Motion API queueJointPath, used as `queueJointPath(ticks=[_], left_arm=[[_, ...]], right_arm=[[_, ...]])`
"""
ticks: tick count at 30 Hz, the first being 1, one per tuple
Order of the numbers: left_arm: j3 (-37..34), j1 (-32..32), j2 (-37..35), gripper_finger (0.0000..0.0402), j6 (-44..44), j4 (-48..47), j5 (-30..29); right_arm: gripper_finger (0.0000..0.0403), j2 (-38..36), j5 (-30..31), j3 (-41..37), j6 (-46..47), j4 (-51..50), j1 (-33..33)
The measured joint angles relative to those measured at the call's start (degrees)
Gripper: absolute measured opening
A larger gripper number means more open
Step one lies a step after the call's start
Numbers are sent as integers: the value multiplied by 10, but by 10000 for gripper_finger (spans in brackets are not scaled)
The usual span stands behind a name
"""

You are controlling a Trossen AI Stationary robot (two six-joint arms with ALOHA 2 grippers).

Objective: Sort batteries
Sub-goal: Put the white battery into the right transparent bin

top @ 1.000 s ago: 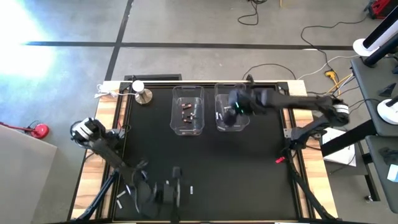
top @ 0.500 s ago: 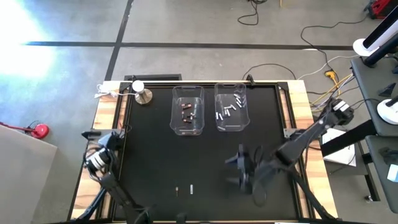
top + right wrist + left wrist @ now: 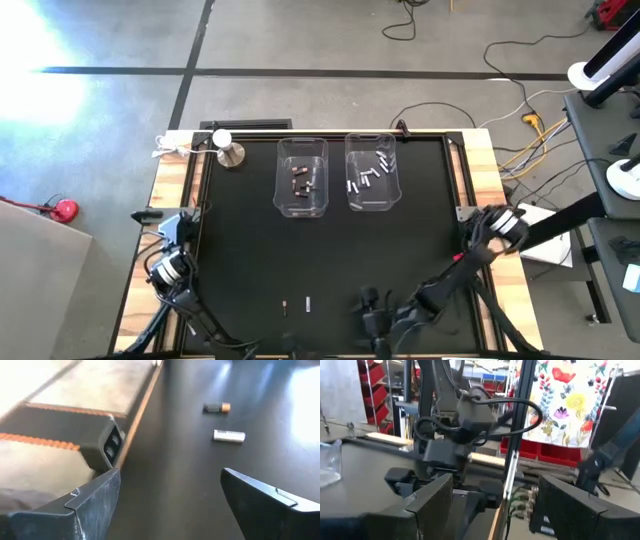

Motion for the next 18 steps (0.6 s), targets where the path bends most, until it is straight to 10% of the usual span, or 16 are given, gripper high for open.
queueJointPath(ticks=[18], left_arm=[[-16,-84,22,272,-94,-5,-156]], right_arm=[[352,173,-4,152,-39,15,-133]])
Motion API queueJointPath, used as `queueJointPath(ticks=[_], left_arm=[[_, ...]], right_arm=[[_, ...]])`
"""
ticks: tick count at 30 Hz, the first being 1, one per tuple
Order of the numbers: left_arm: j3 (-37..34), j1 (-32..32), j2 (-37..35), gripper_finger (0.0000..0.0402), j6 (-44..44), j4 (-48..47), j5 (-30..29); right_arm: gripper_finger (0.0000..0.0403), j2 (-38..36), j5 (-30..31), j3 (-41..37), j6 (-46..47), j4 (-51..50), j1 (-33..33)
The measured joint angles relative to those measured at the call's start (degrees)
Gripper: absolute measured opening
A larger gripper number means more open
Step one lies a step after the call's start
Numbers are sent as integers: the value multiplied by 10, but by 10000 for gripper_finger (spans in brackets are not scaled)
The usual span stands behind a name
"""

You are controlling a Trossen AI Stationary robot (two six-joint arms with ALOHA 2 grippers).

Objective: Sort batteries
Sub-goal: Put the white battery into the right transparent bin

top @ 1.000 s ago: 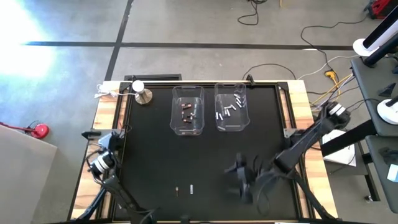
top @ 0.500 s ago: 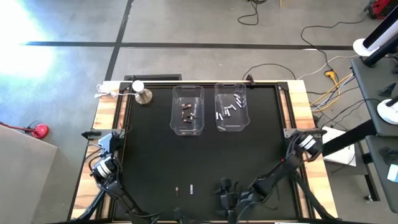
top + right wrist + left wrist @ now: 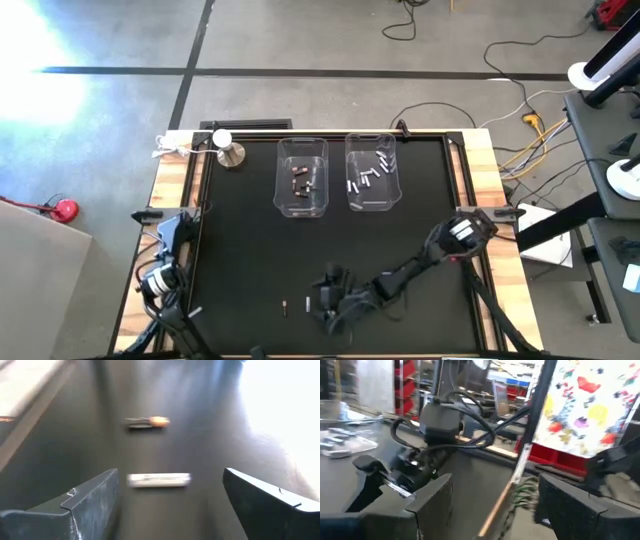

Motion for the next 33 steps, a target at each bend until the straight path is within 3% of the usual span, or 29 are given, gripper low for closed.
queueJointPath(ticks=[6,16,21,29,33], left_arm=[[0,3,7,272,4,2,-6],[-1,2,1,272,52,1,-32],[-1,3,0,272,54,1,-33],[-1,4,-1,272,56,1,28],[-1,9,-1,272,61,2,29]], right_arm=[[352,19,-35,0,0,35,-26],[344,61,-36,1,2,76,-26],[311,74,-40,1,-4,83,-27],[234,79,-63,1,-17,81,-28],[202,79,-65,1,-18,81,-29]])
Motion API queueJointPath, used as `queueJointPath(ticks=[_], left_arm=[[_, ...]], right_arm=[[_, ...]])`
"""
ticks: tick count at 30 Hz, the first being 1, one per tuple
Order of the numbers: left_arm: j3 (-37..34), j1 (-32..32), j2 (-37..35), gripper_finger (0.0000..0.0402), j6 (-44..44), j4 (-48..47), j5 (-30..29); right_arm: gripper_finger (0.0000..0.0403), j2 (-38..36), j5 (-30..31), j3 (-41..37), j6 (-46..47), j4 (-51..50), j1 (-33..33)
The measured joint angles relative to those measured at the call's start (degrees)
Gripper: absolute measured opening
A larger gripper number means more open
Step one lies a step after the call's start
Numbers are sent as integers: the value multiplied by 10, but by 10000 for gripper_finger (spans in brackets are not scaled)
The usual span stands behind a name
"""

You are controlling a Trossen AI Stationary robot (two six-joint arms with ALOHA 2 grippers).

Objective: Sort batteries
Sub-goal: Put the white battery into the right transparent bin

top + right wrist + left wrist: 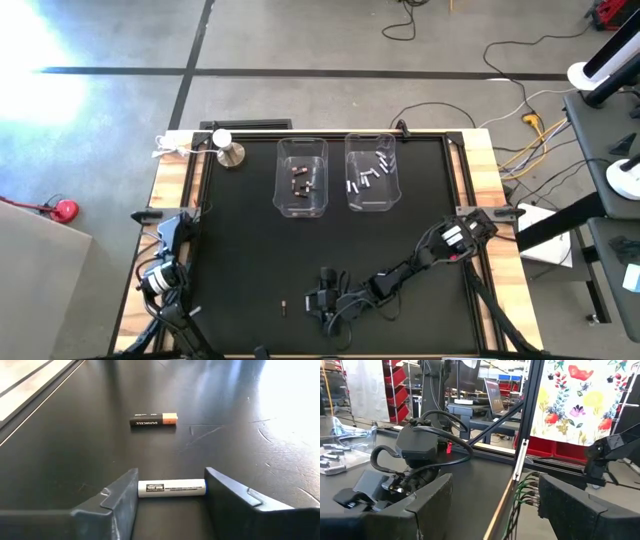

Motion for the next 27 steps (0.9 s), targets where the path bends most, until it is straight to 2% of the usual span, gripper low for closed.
queueJointPath(ticks=[5,9,12,17,21,27], left_arm=[[0,0,0,272,12,0,-11],[0,-2,0,272,12,0,-34],[0,-4,-2,272,17,0,-70],[0,-5,-2,272,19,0,-56],[0,2,-2,272,23,0,-64],[-2,30,-2,272,14,0,-63]], right_arm=[[191,-15,0,0,-2,-22,0],[193,-64,1,-7,-17,-94,-1],[196,-120,1,-10,-38,-177,-11],[191,-243,13,-9,-32,-328,-58],[191,-324,44,-13,-18,-438,-94],[191,-443,41,-12,44,-577,-180]])
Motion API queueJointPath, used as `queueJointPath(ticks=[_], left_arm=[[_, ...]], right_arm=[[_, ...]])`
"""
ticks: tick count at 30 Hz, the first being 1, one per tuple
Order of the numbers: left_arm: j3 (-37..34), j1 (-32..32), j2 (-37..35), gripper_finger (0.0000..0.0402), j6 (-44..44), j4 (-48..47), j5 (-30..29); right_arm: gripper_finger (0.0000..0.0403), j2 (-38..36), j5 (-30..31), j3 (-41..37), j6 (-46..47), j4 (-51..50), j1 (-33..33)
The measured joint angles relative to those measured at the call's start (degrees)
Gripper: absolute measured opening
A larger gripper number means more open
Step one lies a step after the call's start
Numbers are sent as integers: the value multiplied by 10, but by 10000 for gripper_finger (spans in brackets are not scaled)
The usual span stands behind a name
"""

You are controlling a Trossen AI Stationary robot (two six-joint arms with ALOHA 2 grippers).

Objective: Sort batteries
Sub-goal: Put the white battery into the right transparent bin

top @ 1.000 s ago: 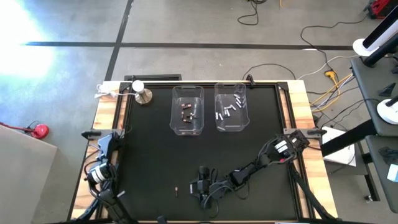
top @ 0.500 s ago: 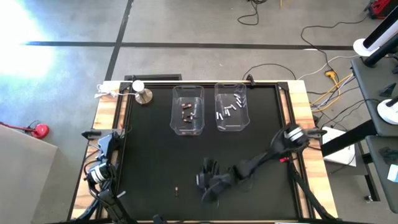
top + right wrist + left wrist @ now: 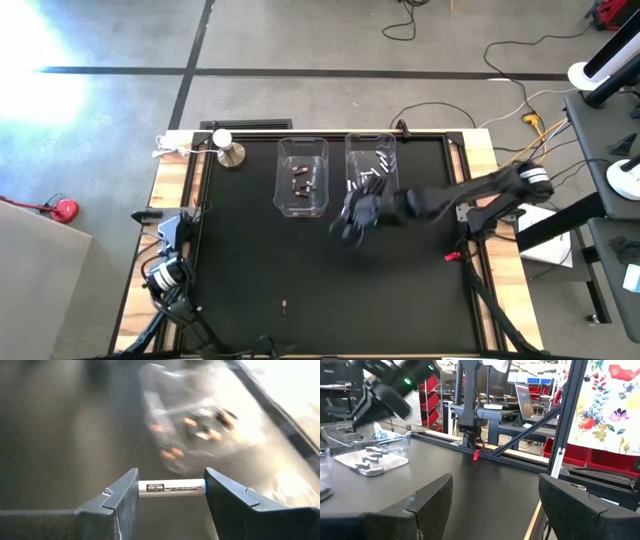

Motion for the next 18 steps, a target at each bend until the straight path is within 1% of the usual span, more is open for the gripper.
queueJointPath(ticks=[2,5,8,9,13,16,18], left_arm=[[-1,6,0,272,-3,0,12],[-1,4,-1,272,13,0,13],[-1,-14,-4,272,23,-1,2],[-1,-20,-5,272,23,0,-8],[-1,-31,-7,272,20,0,-11],[-1,-31,-7,272,17,0,-11],[-4,-32,-11,272,31,0,-11]], right_arm=[[191,-30,-10,-1,17,-42,-36],[191,-68,-26,-4,35,-95,-96],[191,-83,-55,-17,58,-126,-159],[192,-84,-61,-21,67,-128,-179],[193,-78,-70,-40,84,-106,-239],[192,-59,-119,-57,75,-94,-269],[193,-50,-151,-63,52,-85,-285]])
